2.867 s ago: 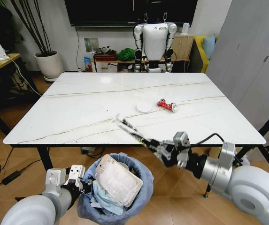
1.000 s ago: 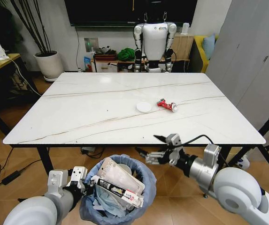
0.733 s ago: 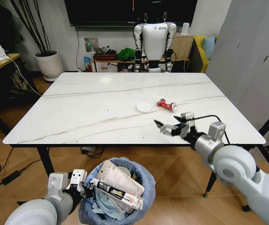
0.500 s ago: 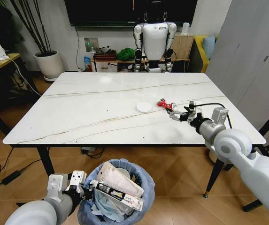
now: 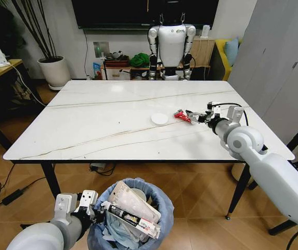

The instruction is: Pick up the trash bin and place the trash from the table into it.

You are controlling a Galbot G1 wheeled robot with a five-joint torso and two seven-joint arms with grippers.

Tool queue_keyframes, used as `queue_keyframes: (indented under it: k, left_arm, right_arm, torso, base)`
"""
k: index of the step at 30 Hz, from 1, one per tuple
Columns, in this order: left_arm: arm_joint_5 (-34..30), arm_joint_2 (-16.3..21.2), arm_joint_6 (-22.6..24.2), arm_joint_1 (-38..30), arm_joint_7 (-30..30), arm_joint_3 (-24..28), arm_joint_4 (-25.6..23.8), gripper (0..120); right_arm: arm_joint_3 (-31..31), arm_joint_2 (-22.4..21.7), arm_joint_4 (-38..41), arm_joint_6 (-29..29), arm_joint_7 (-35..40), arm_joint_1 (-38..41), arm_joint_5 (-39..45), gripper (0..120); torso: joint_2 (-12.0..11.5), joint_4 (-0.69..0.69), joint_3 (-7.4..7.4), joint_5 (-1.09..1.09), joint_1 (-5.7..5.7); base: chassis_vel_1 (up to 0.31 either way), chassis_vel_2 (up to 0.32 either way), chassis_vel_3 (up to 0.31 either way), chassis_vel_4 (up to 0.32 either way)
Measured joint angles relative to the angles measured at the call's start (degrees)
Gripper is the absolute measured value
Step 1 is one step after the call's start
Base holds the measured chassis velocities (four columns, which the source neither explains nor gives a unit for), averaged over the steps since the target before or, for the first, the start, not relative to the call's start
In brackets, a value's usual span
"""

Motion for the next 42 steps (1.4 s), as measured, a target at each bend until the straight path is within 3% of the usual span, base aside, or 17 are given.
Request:
queue_keyframes:
  k: [12,28,30,36,42]
  left_arm:
    - [0.02,0.32,0.00,0.20,0.09,-0.34,0.00,0]
    - [-0.34,0.29,0.00,0.09,0.06,-0.88,0.00,0]
    - [-0.34,0.28,0.00,0.09,0.05,-0.95,0.00,0]
    - [-0.35,0.39,0.00,-0.02,0.04,-1.01,0.00,0]
    - [-0.37,0.46,0.00,-0.02,0.04,-1.12,0.00,0]
  right_arm:
    - [-4.02,3.72,-9.84,-0.55,1.32,4.42,-0.70,100]
    - [-6.11,5.06,-14.06,-0.29,1.66,6.45,0.10,95]
    - [-6.11,4.85,-14.45,-0.11,1.47,6.24,-0.38,86]
    - [-6.11,4.82,-15.09,0.25,1.20,6.21,-0.62,78]
    - [-6.20,4.59,-15.27,0.68,0.76,6.24,-0.89,53]
  torso:
    - [0.00,0.01,0.00,0.00,0.00]
    - [0.00,0.01,0.00,0.00,0.00]
    - [0.00,0.00,0.00,0.00,0.00]
    - [0.00,0.01,0.00,0.00,0.00]
    - [0.00,0.01,0.00,0.00,0.00]
  base:
    - [0.000,0.000,0.000,0.000]
    - [0.000,0.000,0.000,0.000]
    - [0.000,0.000,0.000,0.000]
    - [0.000,0.000,0.000,0.000]
    - [0.000,0.000,0.000,0.000]
